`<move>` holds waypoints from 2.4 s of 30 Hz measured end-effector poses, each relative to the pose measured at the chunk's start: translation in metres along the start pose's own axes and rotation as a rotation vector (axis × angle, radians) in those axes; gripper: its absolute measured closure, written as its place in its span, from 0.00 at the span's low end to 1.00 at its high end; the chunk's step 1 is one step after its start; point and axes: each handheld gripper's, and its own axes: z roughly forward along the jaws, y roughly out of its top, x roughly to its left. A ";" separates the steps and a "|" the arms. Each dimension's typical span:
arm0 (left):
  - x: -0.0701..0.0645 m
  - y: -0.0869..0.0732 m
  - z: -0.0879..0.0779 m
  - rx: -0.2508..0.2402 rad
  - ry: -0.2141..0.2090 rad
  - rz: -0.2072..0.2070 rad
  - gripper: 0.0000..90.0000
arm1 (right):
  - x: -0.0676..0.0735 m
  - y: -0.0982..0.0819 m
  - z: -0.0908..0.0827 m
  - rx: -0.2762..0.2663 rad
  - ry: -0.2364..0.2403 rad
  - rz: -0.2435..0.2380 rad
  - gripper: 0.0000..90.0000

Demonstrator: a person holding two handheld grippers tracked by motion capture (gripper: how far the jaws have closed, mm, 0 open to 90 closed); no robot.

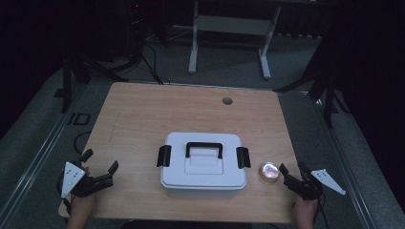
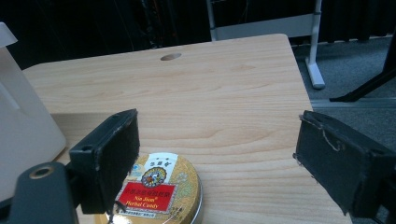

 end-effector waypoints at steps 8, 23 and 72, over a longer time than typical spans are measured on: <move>0.009 0.009 0.004 0.168 -0.088 0.001 0.01 | -0.001 0.000 0.000 0.001 -0.001 0.005 0.15; 0.012 0.036 0.026 0.551 -0.373 0.117 0.02 | -0.001 0.000 0.000 0.003 -0.002 0.011 0.15; -0.004 0.093 0.065 1.332 -0.550 0.554 0.09 | 0.000 0.000 0.000 0.008 -0.001 0.007 0.15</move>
